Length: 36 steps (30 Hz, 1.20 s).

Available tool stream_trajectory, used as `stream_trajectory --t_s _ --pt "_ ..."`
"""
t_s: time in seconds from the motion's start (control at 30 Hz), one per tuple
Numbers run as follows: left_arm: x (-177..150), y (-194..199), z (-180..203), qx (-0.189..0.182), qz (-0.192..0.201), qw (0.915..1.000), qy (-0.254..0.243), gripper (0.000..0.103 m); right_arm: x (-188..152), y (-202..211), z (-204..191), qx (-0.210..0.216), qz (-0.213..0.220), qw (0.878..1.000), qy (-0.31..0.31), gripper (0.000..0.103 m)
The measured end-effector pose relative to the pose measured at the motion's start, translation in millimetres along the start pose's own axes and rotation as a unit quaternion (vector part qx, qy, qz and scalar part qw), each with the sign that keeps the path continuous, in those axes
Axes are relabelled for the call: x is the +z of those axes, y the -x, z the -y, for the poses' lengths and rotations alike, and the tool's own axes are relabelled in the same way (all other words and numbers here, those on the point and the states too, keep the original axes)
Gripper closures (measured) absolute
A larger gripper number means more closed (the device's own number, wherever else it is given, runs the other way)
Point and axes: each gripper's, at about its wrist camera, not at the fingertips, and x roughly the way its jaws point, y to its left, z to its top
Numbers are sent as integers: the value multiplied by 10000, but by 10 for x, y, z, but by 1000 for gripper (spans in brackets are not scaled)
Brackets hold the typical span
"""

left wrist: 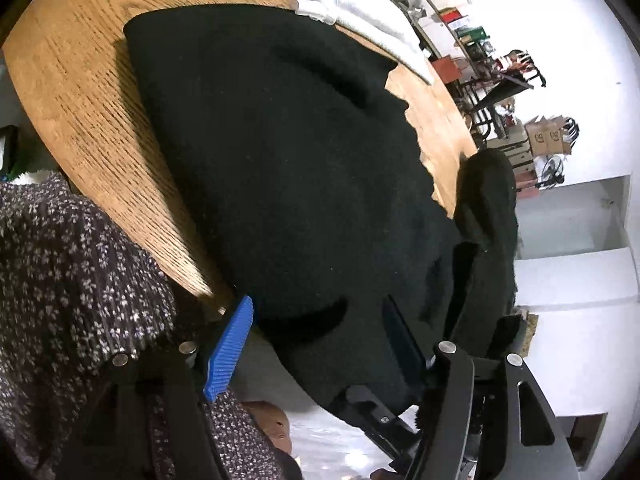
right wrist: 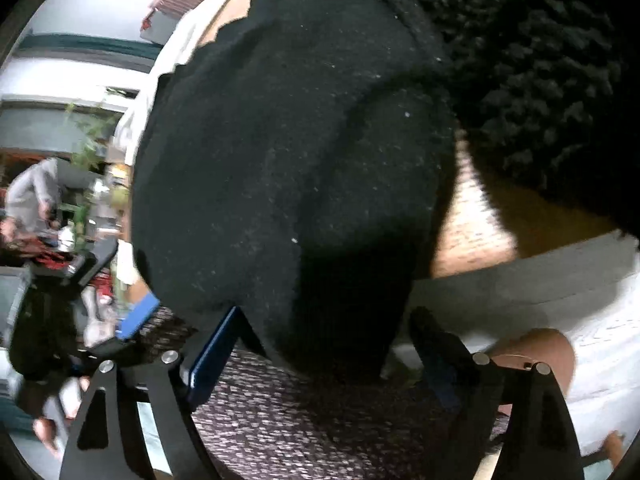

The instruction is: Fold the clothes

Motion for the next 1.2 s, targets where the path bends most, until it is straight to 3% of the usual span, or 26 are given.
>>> stream_trajectory --t_s 0.1,0.13,0.17,0.2,0.27,0.37,0.53,0.67,0.77,0.83,0.97,1.1,1.2 --pt "-33 19 -2 -156 69 9998 78 34 17 47 -7 349 109 9993 -31 14" --pt "-49 18 10 -226 84 9997 100 34 19 64 -3 458 147 9988 -50 22" --pt "-65 18 21 -295 99 9994 122 33 23 77 9 515 166 9985 -81 42" --pt "-80 17 32 -365 114 9992 144 32 29 80 17 498 154 9986 -89 54" --pt "-124 -10 63 -272 46 9995 148 30 9 103 -20 567 138 9983 -24 67" --pt "-218 -56 112 -1 -48 9999 115 30 -17 177 -135 528 188 9984 59 69" --pt "-354 -127 106 -424 -176 9979 463 30 37 352 -472 300 559 9964 563 73" --pt "-430 -223 182 -403 -86 9982 434 29 106 544 -656 357 779 9921 912 73" --pt "-446 -300 84 -990 -123 9894 1054 28 135 638 -812 314 952 9877 1202 74" --pt "-427 -357 9 -1191 -76 9831 1390 28 131 689 -865 281 1018 9856 1318 74" --pt "-357 -462 -31 -789 -49 9821 1707 28 130 674 -866 93 918 9875 1277 74" --pt "-219 -613 89 -440 -175 9858 1610 28 111 684 -770 93 773 9915 1041 74" --pt "-154 -760 183 -581 -484 9843 1597 28 94 704 -710 -33 681 9930 969 74"
